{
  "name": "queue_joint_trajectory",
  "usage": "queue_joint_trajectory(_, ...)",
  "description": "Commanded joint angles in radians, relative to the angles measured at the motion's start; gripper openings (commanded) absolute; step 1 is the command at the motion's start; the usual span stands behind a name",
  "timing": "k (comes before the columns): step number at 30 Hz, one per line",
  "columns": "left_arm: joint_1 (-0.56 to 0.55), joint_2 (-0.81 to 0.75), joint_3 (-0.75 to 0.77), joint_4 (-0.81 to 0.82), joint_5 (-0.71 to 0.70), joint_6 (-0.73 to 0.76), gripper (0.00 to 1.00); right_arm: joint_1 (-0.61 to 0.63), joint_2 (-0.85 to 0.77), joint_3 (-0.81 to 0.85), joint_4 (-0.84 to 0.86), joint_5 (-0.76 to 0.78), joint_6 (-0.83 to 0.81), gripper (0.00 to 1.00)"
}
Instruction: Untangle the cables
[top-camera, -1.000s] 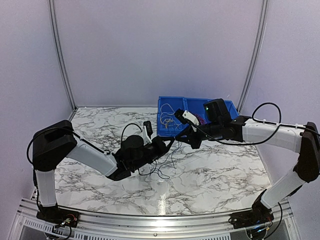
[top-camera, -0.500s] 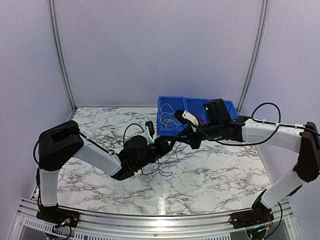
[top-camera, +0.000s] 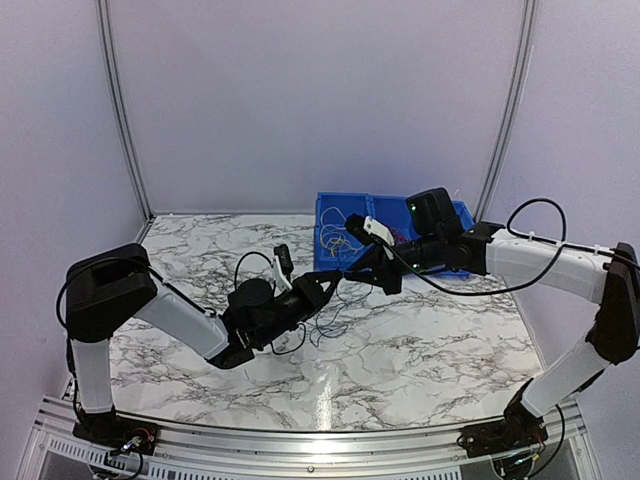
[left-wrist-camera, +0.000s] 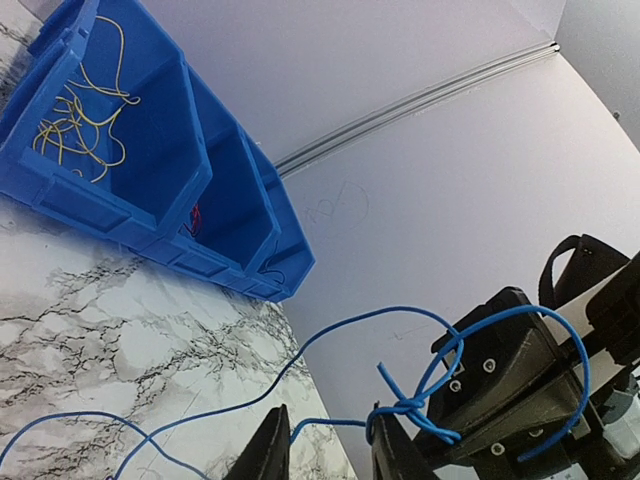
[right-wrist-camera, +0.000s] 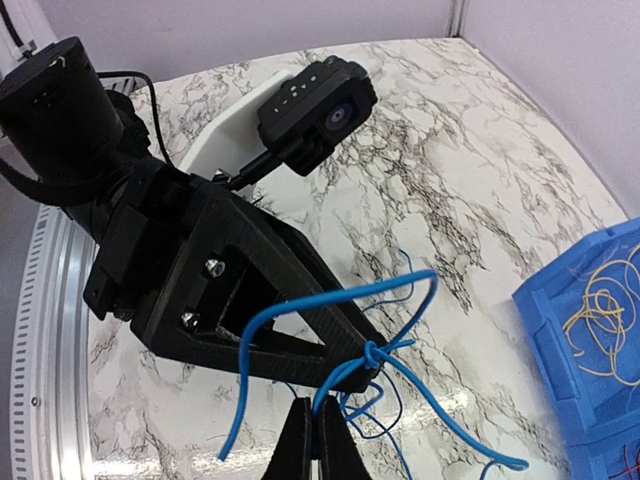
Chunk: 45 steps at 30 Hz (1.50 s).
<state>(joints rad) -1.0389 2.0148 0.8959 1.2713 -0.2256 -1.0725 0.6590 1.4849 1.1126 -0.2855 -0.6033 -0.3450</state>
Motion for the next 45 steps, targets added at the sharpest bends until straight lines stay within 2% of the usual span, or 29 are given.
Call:
queue_joint_trajectory(1, 0.160, -0.029, -0.125, -0.127, -0.328, 0.006, 0.29, 0.035, -0.065, 0.045, -0.142, -0.234, -0.058, 0.00)
queue_joint_trajectory(10, 0.189, -0.165, -0.234, -0.106, -0.348, 0.115, 0.29, 0.035, -0.080, 0.001, -0.111, -0.182, -0.053, 0.00)
queue_joint_trajectory(14, 0.188, -0.176, -0.226, -0.037, -0.237, 0.221, 0.17, 0.034, -0.066, -0.005, -0.078, -0.134, -0.029, 0.00)
queue_joint_trajectory(18, 0.189, -0.149, -0.218, 0.087, -0.084, 0.256, 0.15, 0.033, -0.047, -0.011, -0.060, -0.135, -0.023, 0.00)
queue_joint_trajectory(20, 0.184, -0.158, -0.214, 0.094, -0.018, 0.265, 0.20, 0.033, -0.045, -0.011, -0.053, -0.120, -0.019, 0.00)
queue_joint_trajectory(25, 0.095, -0.231, -0.235, 0.074, 0.061, 0.392, 0.49, 0.032, -0.042, -0.011, -0.029, -0.049, -0.003, 0.00)
queue_joint_trajectory(28, 0.050, -0.270, -0.211, -0.025, 0.078, 0.423, 0.56, 0.030, -0.024, -0.003, -0.013, -0.006, 0.013, 0.00)
queue_joint_trajectory(36, -0.006, -0.254, -0.159, -0.115, 0.083, 0.463, 0.61, 0.029, 0.015, 0.027, -0.018, 0.031, 0.029, 0.00)
queue_joint_trajectory(41, -0.014, -0.221, -0.116, -0.221, 0.001, 0.457, 0.55, 0.029, 0.005, 0.026, -0.021, 0.028, 0.031, 0.00)
queue_joint_trajectory(45, -0.015, -0.191, -0.085, -0.255, 0.014, 0.463, 0.52, 0.030, -0.004, 0.023, -0.023, 0.027, 0.031, 0.00)
